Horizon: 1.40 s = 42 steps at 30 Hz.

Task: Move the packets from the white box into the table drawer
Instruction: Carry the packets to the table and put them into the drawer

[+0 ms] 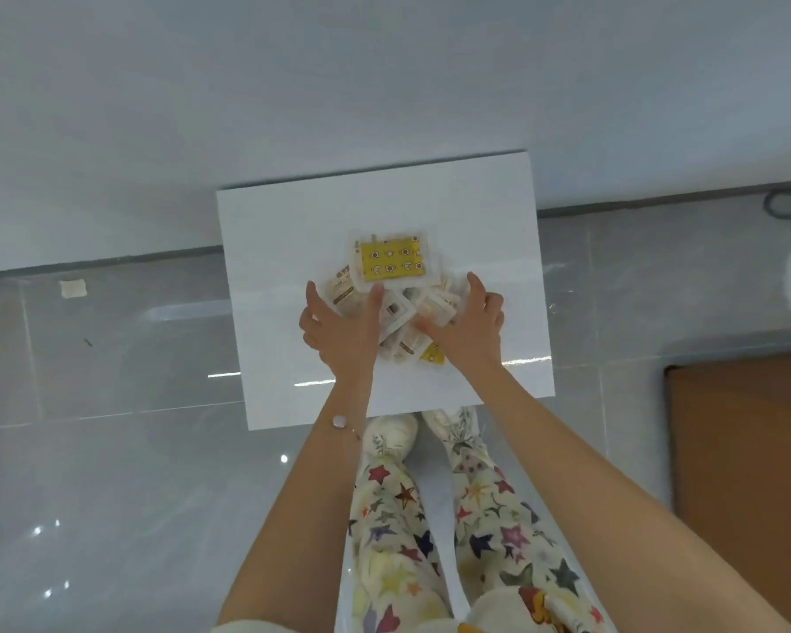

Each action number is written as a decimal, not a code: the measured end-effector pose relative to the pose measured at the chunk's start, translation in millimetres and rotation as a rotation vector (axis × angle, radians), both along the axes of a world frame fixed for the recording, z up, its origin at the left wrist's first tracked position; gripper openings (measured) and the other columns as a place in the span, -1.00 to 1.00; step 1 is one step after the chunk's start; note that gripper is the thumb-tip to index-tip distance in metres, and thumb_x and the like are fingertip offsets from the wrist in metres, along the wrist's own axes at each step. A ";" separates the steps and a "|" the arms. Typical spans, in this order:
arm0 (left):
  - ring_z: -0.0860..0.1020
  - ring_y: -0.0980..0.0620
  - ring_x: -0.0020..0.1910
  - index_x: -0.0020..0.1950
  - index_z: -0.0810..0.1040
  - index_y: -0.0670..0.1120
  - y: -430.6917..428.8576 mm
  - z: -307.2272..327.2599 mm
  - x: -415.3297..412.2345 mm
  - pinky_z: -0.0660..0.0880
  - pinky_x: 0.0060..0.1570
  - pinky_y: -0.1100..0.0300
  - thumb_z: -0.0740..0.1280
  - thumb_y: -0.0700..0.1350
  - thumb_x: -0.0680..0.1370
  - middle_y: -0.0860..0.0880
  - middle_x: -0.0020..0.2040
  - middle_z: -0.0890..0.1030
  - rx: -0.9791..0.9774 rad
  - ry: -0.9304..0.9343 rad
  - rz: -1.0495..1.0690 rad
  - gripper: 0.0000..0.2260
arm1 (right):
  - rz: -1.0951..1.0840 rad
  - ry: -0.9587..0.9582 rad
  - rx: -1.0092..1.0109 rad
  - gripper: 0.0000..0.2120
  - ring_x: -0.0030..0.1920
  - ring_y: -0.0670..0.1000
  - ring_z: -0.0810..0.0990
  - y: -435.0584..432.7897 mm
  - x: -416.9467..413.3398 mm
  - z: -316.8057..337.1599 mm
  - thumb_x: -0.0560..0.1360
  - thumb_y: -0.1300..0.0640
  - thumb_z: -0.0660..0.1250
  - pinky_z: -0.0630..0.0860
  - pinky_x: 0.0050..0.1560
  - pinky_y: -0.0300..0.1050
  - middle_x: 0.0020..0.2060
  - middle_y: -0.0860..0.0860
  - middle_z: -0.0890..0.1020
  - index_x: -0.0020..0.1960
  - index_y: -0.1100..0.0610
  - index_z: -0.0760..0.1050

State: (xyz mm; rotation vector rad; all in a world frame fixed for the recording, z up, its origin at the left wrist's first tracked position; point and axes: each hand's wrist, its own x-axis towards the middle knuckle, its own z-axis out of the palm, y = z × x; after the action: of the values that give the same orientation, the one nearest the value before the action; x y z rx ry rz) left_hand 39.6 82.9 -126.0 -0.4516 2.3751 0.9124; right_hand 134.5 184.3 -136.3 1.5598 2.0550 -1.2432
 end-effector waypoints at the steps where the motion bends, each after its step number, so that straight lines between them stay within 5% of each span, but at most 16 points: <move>1: 0.20 -0.17 0.40 0.54 0.07 0.06 10.3 -2.1 -3.2 0.32 0.25 -0.18 0.46 0.28 0.34 -0.13 0.47 0.16 -0.012 -0.018 0.101 -0.09 | 0.016 -0.013 0.010 0.00 0.30 0.15 0.27 -1.0 -2.2 -2.2 0.30 -0.20 0.51 0.42 0.22 0.12 0.31 0.09 0.22 0.53 0.00 0.01; 7: 0.27 -0.14 0.28 0.50 0.08 0.01 30.5 -16.3 -8.2 0.28 0.22 -0.05 0.53 0.21 0.26 -0.12 0.39 0.17 -0.157 -0.046 0.173 -0.03 | -0.121 0.173 -0.151 -0.10 0.17 0.07 0.45 -6.2 2.2 -3.2 0.39 0.12 0.51 0.53 0.05 -0.01 0.25 0.06 0.32 0.53 -0.04 0.01; 10: 0.38 -0.18 0.24 0.47 0.14 -0.05 16.3 -18.5 -11.9 0.40 0.22 -0.11 0.56 0.06 0.29 -0.16 0.35 0.25 -0.053 -0.057 0.225 -0.11 | -0.215 0.257 -0.224 -0.12 0.19 0.02 0.52 -6.0 12.5 -3.6 0.42 0.24 0.45 0.54 -0.05 -0.21 0.27 0.01 0.44 0.52 -0.12 -0.02; 15: 0.58 -0.06 0.01 0.35 0.24 -0.09 -21.2 -13.3 -22.1 0.57 -0.05 0.08 0.52 -0.16 0.39 -0.09 0.13 0.50 0.205 -0.111 0.348 -0.36 | -0.379 0.174 -0.206 -0.38 -0.14 -0.02 0.59 1.8 37.7 4.6 0.48 0.21 0.39 0.50 -0.35 -0.28 0.03 0.03 0.55 0.40 -0.04 0.16; 21: 0.61 -0.09 0.01 0.04 0.53 -0.09 -60.3 -9.3 -24.9 0.57 -0.05 0.06 0.41 -0.28 0.48 -0.07 0.00 0.62 0.460 -0.160 0.568 -0.81 | -0.411 0.096 -0.135 -0.56 -0.12 -0.06 0.54 15.6 66.8 10.9 0.46 0.21 0.40 0.39 -0.32 -0.31 -0.09 -0.12 0.50 0.26 0.10 0.31; 26: 0.60 -0.05 0.07 0.22 0.52 -0.12 -84.0 2.0 -18.9 0.56 0.05 0.00 0.32 -0.30 0.54 -0.07 0.10 0.61 0.592 -0.159 0.633 -0.73 | -0.430 0.123 -0.135 -0.57 -0.01 0.00 0.55 16.5 71.5 16.7 0.47 0.23 0.39 0.56 -0.02 -0.03 0.01 -0.07 0.51 0.25 0.07 0.29; 30: 0.56 -0.07 0.12 0.28 0.45 -0.10 -103.4 14.0 -12.5 0.55 0.06 -0.06 0.29 -0.30 0.57 -0.06 0.10 0.59 0.622 -0.184 0.720 -0.70 | -0.419 0.124 -0.134 -0.56 -0.01 0.02 0.55 13.1 63.7 30.0 0.49 0.24 0.36 0.58 -0.03 0.03 0.06 -0.03 0.50 0.30 0.08 0.27; 38: 0.59 -0.09 0.06 0.22 0.46 -0.11 -154.2 63.2 10.8 0.59 -0.05 0.02 0.25 -0.32 0.58 -0.10 0.09 0.59 0.695 -0.133 0.757 -0.76 | -0.296 0.179 -0.218 -0.63 -0.01 0.05 0.62 -2.7 59.0 82.9 0.46 0.27 0.38 0.61 -0.02 0.07 0.00 -0.02 0.58 0.18 0.06 0.34; 42: 0.60 -0.07 0.04 0.25 0.45 -0.12 -177.2 105.7 24.4 0.60 -0.04 0.03 0.24 -0.29 0.59 -0.09 0.09 0.60 0.731 -0.068 0.763 -0.75 | -0.173 0.269 -0.285 -0.65 -0.01 0.02 0.59 -15.7 33.0 127.5 0.46 0.27 0.40 0.56 -0.09 -0.12 -0.01 -0.04 0.56 0.16 0.07 0.36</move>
State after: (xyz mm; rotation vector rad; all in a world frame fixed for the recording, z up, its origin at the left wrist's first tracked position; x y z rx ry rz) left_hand 64.0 -94.3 -20.4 -1.0667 1.6040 1.9437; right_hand 167.5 168.5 -8.8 1.5287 1.8130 -1.8077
